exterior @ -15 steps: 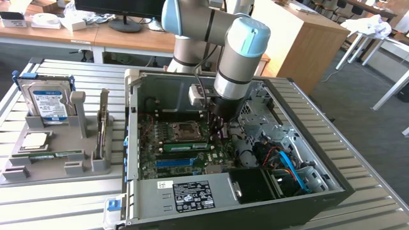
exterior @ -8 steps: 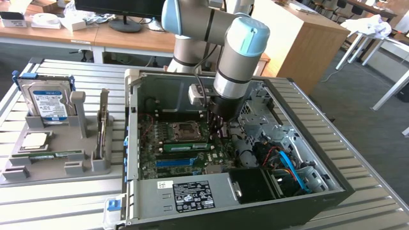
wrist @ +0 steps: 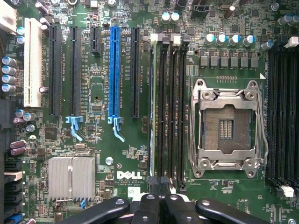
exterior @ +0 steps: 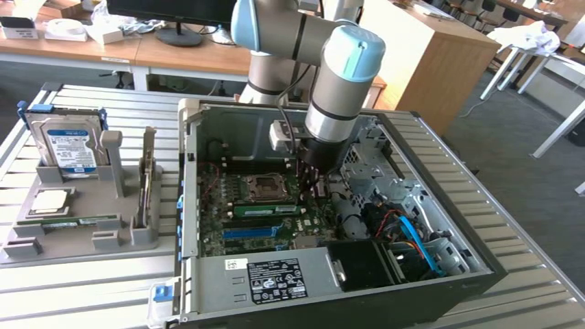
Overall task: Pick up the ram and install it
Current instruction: 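Press down the ram until it locks into place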
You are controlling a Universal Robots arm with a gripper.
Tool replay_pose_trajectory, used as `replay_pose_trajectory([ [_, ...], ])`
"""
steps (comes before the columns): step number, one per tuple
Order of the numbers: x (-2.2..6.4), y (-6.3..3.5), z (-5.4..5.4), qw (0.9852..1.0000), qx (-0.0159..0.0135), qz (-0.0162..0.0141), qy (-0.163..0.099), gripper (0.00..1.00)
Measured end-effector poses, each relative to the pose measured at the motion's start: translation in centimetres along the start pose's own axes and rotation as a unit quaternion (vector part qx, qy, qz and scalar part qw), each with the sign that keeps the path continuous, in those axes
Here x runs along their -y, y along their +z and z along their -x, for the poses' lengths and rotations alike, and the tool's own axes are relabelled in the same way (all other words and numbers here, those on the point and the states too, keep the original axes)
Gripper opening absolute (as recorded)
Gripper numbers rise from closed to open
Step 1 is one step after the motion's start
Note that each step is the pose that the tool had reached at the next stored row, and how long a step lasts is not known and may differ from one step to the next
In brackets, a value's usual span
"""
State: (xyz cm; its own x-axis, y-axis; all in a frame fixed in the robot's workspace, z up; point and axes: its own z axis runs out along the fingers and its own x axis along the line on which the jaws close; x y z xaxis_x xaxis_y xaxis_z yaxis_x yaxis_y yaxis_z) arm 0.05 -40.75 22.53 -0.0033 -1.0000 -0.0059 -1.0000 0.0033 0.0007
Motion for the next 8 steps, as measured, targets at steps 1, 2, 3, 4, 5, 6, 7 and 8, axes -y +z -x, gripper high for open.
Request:
replay_pose_trajectory([
  [1,0.00,0.00,0.00,1.0000,0.0000,0.0000,0.000,0.10],
  [2,0.00,0.01,0.00,1.0000,0.0000,0.0000,0.000,0.10],
  [3,0.00,0.02,0.00,1.0000,0.0000,0.0000,0.000,0.10],
  [4,0.00,0.03,0.00,1.0000,0.0000,0.0000,0.000,0.10],
  [5,0.00,0.04,0.00,1.0000,0.0000,0.0000,0.000,0.10],
  [6,0.00,0.05,0.00,1.0000,0.0000,0.0000,0.000,0.10],
  [7,0.00,0.07,0.00,1.0000,0.0000,0.0000,0.000,0.10],
  [8,0.00,0.07,0.00,1.0000,0.0000,0.0000,0.000,0.10],
])
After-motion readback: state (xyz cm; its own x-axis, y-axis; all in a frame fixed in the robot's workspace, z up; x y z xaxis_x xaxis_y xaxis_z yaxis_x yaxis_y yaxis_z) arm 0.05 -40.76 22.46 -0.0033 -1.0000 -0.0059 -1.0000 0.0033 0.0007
